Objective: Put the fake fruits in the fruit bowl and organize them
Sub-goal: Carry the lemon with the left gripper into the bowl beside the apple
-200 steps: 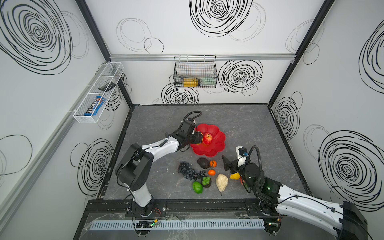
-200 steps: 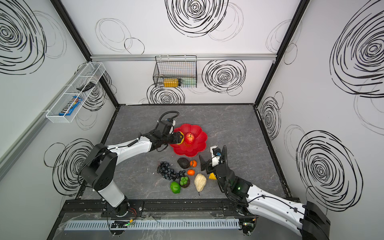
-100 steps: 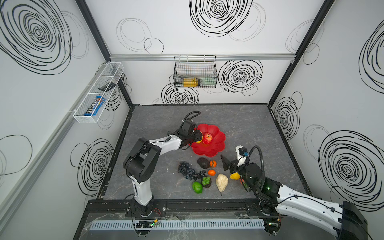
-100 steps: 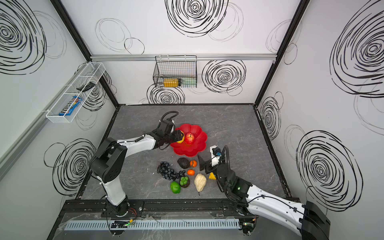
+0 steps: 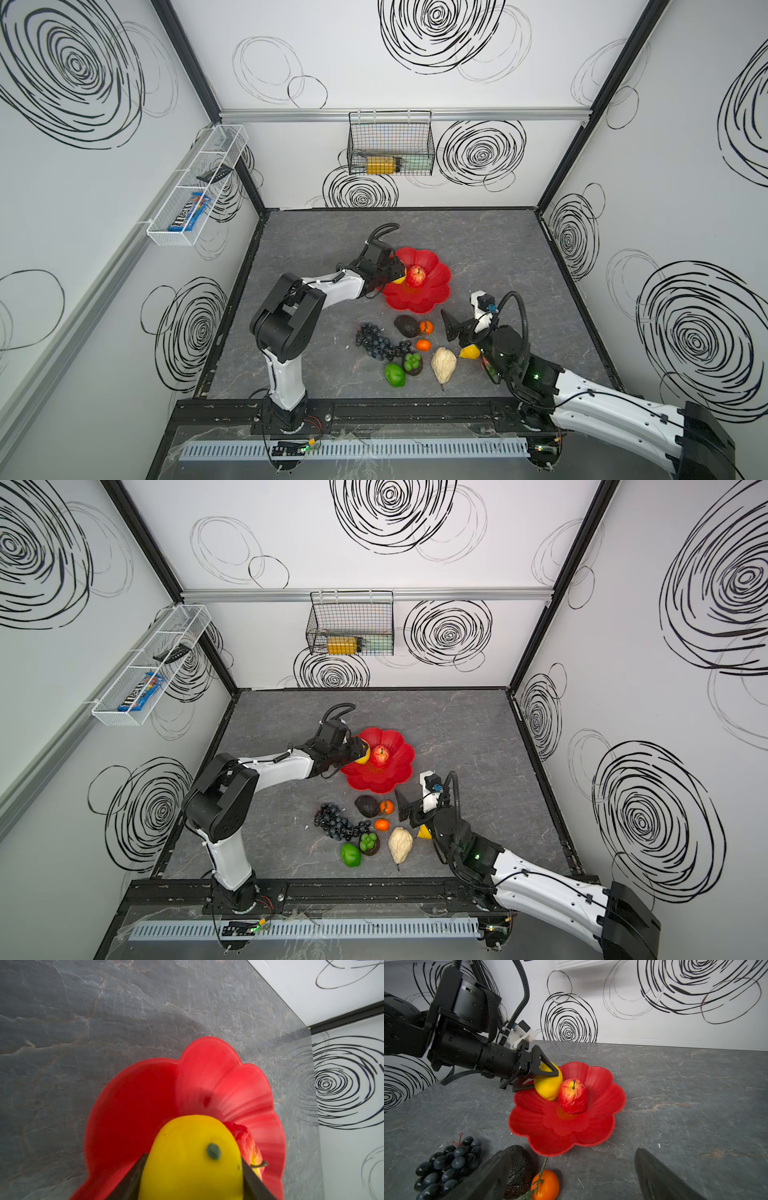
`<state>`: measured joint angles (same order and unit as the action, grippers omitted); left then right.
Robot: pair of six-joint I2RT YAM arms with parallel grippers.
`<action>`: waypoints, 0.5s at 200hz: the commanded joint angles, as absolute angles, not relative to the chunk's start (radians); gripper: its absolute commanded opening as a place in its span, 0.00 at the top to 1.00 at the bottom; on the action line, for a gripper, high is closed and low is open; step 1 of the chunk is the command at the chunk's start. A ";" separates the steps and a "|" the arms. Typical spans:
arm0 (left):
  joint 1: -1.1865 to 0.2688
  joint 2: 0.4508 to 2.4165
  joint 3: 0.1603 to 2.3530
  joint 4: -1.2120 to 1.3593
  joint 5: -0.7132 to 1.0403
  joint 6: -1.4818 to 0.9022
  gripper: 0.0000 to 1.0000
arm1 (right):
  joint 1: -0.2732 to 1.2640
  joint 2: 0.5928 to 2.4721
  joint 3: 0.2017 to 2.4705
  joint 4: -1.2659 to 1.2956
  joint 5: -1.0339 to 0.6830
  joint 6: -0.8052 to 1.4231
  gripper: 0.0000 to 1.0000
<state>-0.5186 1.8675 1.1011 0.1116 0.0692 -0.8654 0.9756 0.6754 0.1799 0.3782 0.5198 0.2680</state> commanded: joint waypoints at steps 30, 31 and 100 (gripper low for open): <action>-0.512 1.902 1.123 0.112 0.038 -0.911 0.45 | 0.970 0.656 0.168 0.397 0.521 0.272 0.03; -0.512 1.903 1.124 0.111 0.038 -0.912 0.45 | 0.970 0.655 0.167 0.399 0.521 0.272 0.03; -0.511 1.920 1.132 0.119 0.036 -0.941 0.41 | 0.966 0.646 0.161 0.404 0.511 0.273 0.03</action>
<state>-0.5186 1.9022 1.1042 0.0990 0.0540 -0.9134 0.9703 0.6579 0.1669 0.3790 0.5125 0.2680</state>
